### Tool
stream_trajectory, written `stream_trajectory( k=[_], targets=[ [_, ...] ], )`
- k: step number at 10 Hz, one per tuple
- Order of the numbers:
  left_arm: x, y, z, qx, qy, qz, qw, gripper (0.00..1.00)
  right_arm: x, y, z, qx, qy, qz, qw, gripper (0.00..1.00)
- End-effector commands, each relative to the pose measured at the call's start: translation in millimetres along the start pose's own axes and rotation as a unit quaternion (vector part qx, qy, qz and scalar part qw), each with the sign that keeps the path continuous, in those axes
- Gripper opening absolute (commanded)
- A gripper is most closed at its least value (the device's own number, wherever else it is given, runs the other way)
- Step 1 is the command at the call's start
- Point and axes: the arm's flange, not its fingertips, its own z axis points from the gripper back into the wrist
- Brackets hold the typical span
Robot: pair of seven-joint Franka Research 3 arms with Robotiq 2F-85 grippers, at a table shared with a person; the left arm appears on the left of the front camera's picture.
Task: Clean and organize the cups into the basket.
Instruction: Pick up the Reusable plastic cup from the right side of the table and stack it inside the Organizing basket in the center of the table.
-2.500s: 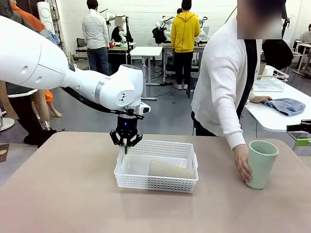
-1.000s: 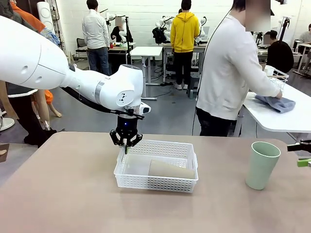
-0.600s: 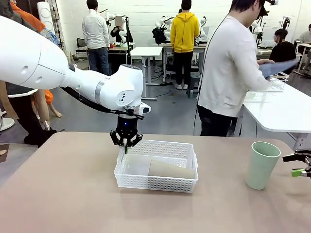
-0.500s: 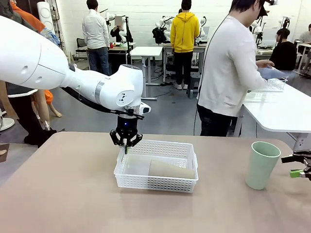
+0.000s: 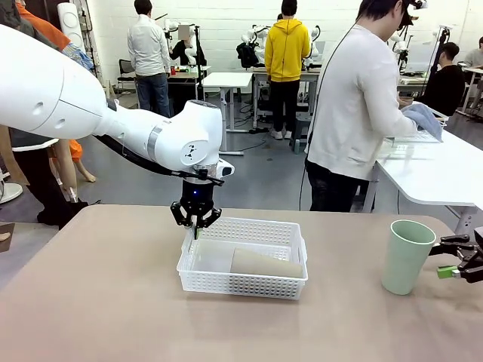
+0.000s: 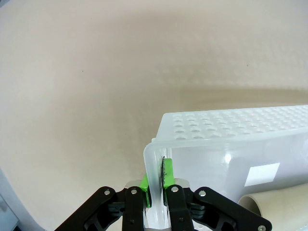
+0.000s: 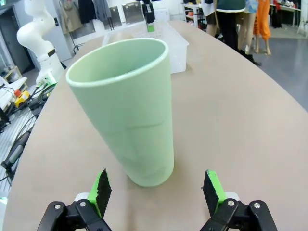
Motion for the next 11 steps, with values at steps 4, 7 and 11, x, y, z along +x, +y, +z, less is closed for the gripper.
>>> stream_trajectory(
  k=[4,7,11],
  targets=[
    [0.3,0.8,-0.2,0.006,-0.003,-0.002,1.000,0.00,11.6,3.2,-36.2,0.057,0.000,0.034,0.998,1.00],
    [0.3,0.8,-0.2,0.006,-0.003,-0.002,1.000,0.00,10.7,7.4,-44.0,0.076,0.005,0.038,0.996,1.00],
    [0.3,0.8,-0.2,0.006,-0.003,-0.002,1.000,0.00,5.4,9.5,-63.0,0.101,0.005,0.043,0.994,1.00]
  ],
)
